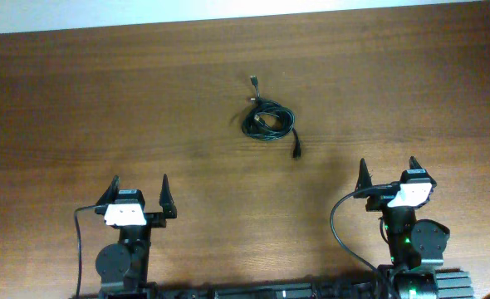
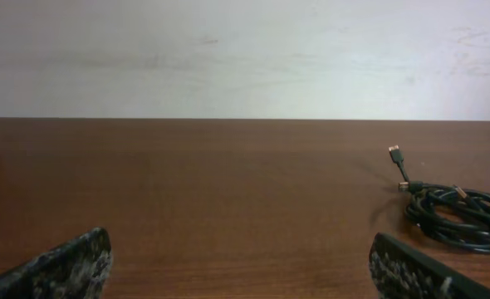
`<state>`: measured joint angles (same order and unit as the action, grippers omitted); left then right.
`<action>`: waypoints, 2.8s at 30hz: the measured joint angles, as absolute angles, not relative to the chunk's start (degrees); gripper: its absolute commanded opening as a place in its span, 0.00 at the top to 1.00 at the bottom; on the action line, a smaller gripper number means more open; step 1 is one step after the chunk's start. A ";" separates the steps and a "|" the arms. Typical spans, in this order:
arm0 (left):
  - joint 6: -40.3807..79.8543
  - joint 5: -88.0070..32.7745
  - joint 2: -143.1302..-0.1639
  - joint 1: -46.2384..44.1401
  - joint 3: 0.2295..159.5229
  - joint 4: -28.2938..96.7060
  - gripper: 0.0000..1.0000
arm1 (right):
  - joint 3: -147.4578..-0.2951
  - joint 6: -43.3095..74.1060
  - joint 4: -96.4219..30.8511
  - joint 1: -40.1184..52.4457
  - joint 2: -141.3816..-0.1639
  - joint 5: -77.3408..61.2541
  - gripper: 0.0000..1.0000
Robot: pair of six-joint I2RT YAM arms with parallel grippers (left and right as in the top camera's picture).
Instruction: Untangle cables
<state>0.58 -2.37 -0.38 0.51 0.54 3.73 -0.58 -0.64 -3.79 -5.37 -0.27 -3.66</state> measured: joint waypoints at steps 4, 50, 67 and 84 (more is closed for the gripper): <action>0.19 -0.36 -0.38 -1.37 0.54 4.14 0.01 | -0.58 -0.23 -4.05 -0.89 -0.32 -2.33 0.01; -0.03 1.54 -0.38 -2.20 0.54 4.23 0.01 | -0.58 -0.01 -4.14 0.54 -0.32 -1.28 0.01; -0.03 1.96 -0.38 -2.20 0.54 4.23 0.01 | -0.58 -0.01 -4.14 0.54 -0.32 -1.28 0.01; -0.03 1.96 -0.38 -2.20 0.54 4.23 0.01 | -0.58 -0.01 -4.14 0.54 -0.32 -1.28 0.01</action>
